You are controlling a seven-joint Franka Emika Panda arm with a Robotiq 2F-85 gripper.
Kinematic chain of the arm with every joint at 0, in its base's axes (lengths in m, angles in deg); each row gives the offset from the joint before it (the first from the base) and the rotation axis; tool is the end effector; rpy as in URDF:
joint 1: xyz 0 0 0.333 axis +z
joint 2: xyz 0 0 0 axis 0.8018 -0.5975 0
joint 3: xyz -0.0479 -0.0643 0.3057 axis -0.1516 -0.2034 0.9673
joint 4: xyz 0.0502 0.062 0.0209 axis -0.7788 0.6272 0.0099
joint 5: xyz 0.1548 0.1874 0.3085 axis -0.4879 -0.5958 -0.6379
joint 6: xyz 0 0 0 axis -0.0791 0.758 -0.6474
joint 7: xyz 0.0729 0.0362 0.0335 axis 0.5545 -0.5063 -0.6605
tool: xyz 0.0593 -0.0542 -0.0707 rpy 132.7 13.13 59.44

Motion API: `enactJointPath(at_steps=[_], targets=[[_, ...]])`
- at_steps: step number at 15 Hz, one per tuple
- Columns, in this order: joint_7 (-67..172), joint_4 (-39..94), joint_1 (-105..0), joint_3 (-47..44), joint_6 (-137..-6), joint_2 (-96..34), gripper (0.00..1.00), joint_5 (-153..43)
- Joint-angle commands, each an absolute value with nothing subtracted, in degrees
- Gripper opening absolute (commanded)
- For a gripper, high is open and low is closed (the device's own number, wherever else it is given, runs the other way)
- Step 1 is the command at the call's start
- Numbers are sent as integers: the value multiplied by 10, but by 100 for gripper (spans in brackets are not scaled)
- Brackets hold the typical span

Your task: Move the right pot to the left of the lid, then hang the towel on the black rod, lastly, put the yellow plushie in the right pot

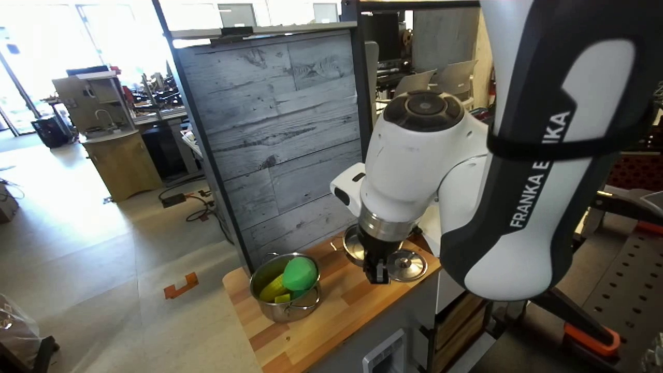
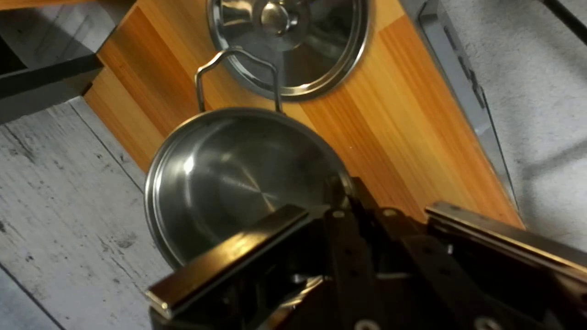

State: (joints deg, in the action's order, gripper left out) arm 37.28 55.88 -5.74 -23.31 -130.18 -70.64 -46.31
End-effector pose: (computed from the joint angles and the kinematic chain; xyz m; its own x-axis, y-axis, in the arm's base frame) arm 0.5058 0.2114 0.0240 0.4837 0.8601 0.1619 0.7614 -0.5048 0.4067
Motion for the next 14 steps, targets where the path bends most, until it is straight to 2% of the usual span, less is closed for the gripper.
enactJointPath(at_steps=[1,7,14], targets=[[360,534,-50,-215,-1242,-710,2,-479],[384,522,-75,-167,-1101,-684,2,-444],[400,519,-93,-145,-1095,-683,2,-426]])
